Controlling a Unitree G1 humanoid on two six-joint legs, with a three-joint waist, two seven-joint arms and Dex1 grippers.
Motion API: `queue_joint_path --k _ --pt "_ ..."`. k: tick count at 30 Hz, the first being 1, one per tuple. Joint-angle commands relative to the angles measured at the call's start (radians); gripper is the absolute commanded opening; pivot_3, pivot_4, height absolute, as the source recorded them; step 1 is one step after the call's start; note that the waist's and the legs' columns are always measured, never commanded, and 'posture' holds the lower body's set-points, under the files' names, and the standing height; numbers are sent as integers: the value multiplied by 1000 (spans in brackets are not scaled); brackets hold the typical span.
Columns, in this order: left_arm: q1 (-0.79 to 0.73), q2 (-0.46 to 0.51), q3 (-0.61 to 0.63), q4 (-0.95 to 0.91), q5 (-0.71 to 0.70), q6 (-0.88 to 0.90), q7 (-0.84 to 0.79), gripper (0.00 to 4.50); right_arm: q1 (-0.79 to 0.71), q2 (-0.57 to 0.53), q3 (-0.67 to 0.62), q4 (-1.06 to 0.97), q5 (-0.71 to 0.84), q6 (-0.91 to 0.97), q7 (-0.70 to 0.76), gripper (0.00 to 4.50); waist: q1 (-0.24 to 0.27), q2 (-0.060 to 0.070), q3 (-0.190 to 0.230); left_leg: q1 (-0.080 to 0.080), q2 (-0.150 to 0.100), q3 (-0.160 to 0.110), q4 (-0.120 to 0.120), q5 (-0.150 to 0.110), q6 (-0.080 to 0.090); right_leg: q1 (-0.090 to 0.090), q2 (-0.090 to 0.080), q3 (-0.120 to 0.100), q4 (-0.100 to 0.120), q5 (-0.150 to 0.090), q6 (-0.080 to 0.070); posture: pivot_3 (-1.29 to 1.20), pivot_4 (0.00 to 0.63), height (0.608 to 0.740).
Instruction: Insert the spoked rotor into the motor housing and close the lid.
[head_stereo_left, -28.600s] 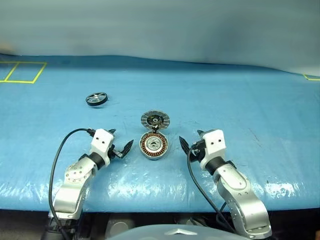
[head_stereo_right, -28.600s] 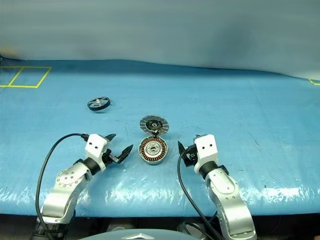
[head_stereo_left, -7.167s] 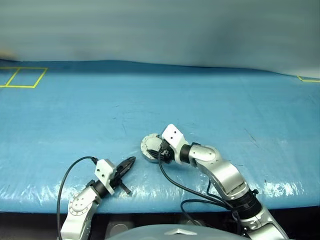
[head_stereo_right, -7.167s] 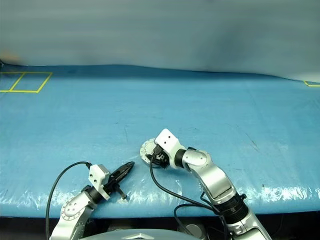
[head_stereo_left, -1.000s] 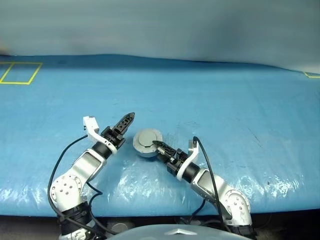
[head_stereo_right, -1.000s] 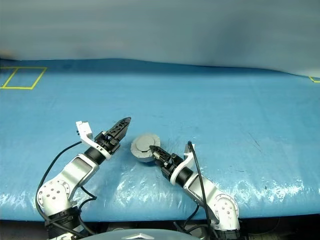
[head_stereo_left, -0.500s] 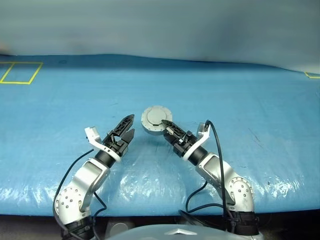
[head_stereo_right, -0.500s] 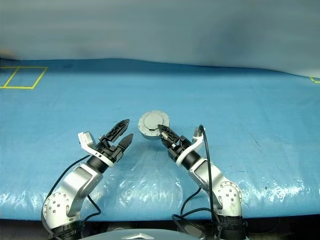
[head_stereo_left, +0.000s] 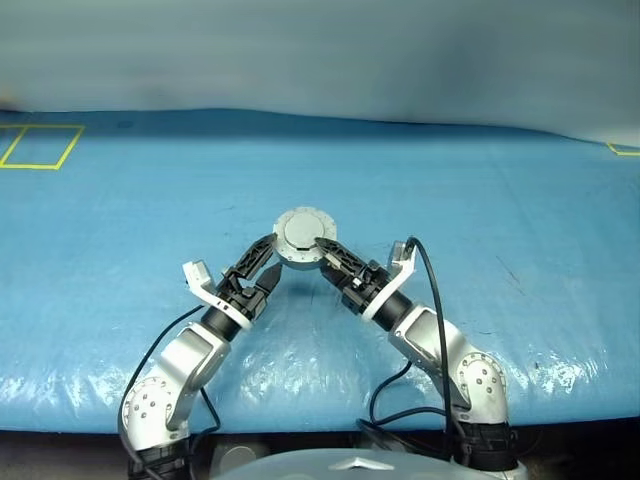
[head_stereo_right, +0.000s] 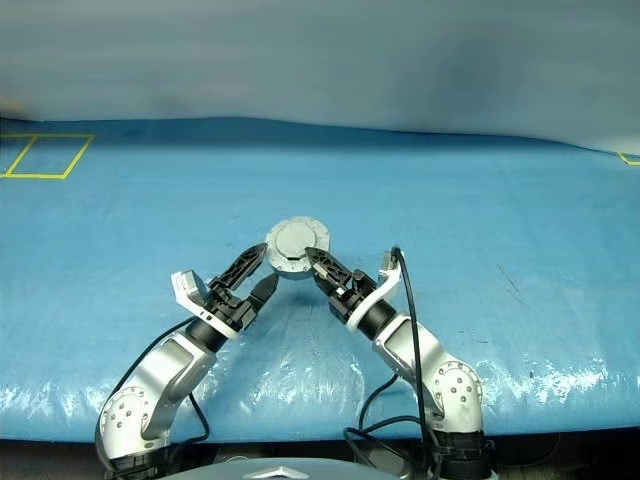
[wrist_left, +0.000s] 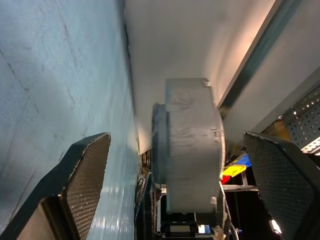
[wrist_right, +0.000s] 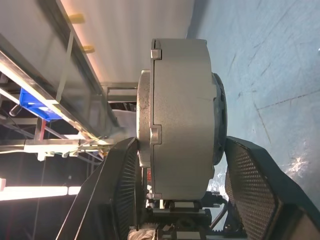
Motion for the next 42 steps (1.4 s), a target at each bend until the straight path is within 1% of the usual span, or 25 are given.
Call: queue_joint_path --k 1,6,10,14,18,21,23,25,26,31,33,34,37,38,42 --pt "-9 3 -16 15 7 -7 -38 4500 0 11 21 -84 46 -9 13 2382 0 0 0 0 0 0 0 0 0 0 0 0 0 0 0 0 150 740" --pt "-18 4 -39 25 22 2 -93 4500 18 11 50 -100 47 -13 2 2382 0 0 0 0 0 0 1 0 0 0 0 0 0 0 0 0 150 740" --pt "-5 -4 -51 14 -10 2 -119 4500 24 4 67 -107 50 -11 -3 2382 -1 0 0 0 0 0 1 0 0 0 0 0 0 0 0 0 150 740" --pt "-2 -8 -62 16 -20 -2 -96 4500 23 -5 79 -106 61 -8 -9 2382 -1 0 0 0 0 0 1 0 0 0 0 0 0 0 0 0 150 740" --pt "-14 -20 -75 25 5 -15 -92 4500 21 -19 93 -107 71 -6 -9 2382 0 0 0 0 0 0 1 0 0 0 0 0 1 0 0 0 150 740" --pt "-21 -35 -83 30 -5 -21 -91 3948 22 -25 96 -108 77 -8 -7 2382 0 0 0 0 0 0 2 0 0 0 0 0 1 0 0 0 150 740" --pt "-19 -36 -96 23 -18 -12 -86 3300 22 -34 103 -110 73 0 2 2382 0 0 0 0 0 0 2 0 0 0 0 0 1 0 0 0 150 740" --pt "-14 -36 -104 13 -22 -12 -80 2603 23 -41 103 -119 26 -6 12 2382 0 0 0 0 0 0 2 0 0 0 0 0 1 0 0 0 150 740" --pt "-13 -36 -105 11 -22 -15 -78 2355 23 -45 102 -123 -10 -14 6 2382 0 0 0 0 0 0 2 0 0 0 0 0 1 0 0 0 150 740" --pt "-24 -31 -89 13 24 -51 -46 2377 31 -65 81 -108 -130 -37 4 2382 2 0 0 0 0 0 2 0 0 1 0 0 1 0 0 0 150 740" --pt "-47 -24 -76 22 52 -74 -29 2377 33 -86 64 -105 -193 -43 15 3103 2 0 0 0 0 0 2 0 0 1 0 0 1 0 0 0 150 740" --pt "-63 -19 -65 30 73 -88 -22 2377 29 -117 64 -116 -257 -39 31 3266 3 0 0 0 0 0 3 0 0 1 0 0 1 0 0 0 150 740" --pt "-125 12 -24 79 124 -117 -3 2377 8 -242 101 -162 -497 -15 70 4249 6 0 0 0 -1 0 6 0 0 2 0 0 1 0 0 0 150 740" --pt "-148 25 -10 102 139 -122 1 2377 5 -269 114 -172 -562 -19 81 4495 6 0 0 0 -1 0 6 0 0 2 0 0 1 0 0 0 150 740" --pt "-285 89 45 267 223 -127 -19 2377 3 -336 152 -203 -788 -50 130 4500 13 0 0 0 -1 -1 6 2 0 2 1 0 2 -1 3 0 150 740"
